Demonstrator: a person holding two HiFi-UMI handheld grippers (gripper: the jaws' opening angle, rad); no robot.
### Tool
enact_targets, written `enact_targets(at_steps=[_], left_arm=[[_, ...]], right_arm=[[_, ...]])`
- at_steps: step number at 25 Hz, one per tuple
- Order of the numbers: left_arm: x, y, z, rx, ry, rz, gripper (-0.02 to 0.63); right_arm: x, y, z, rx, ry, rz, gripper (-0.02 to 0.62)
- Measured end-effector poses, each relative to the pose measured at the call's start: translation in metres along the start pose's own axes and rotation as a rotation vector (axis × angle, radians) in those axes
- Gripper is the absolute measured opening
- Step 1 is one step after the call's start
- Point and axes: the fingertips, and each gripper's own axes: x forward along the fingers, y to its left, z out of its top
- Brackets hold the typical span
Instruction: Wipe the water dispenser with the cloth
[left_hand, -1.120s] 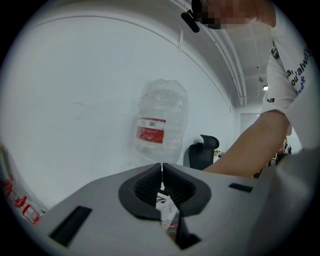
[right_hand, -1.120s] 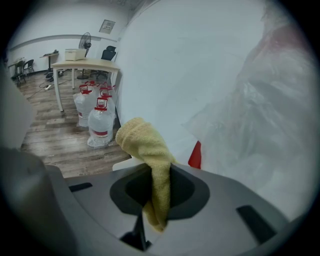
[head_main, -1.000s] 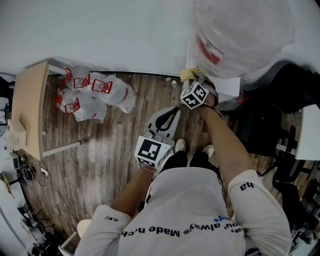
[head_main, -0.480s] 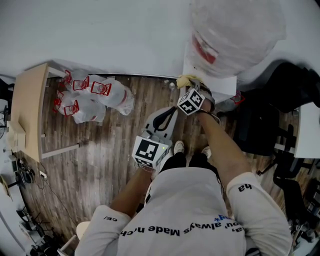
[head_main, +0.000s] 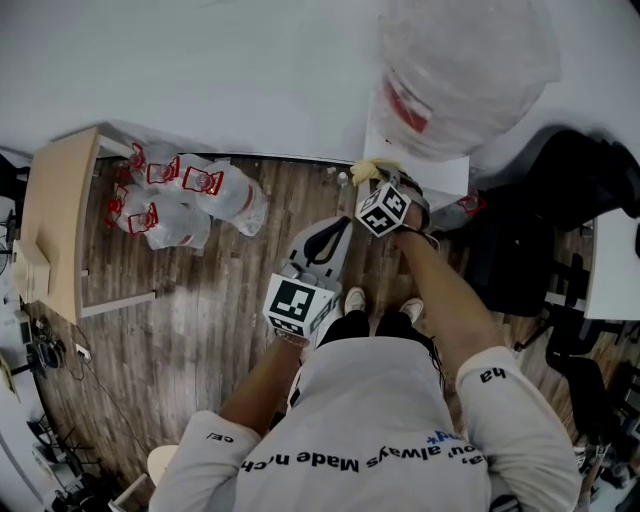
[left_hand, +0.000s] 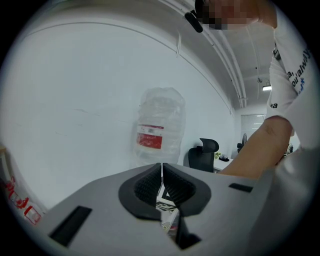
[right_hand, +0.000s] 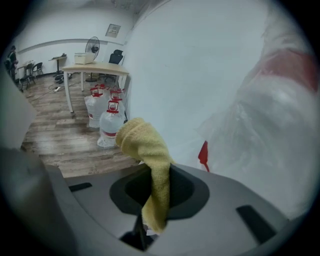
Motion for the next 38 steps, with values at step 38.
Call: enact_targets(at_steps=[38], left_arm=[[0.03,-0.02,-0.009,0.006,0.041,-0.042,0.028]], right_arm=[[0.004,-0.066,-0.066,0.024,0.103,-0.125,0.061]])
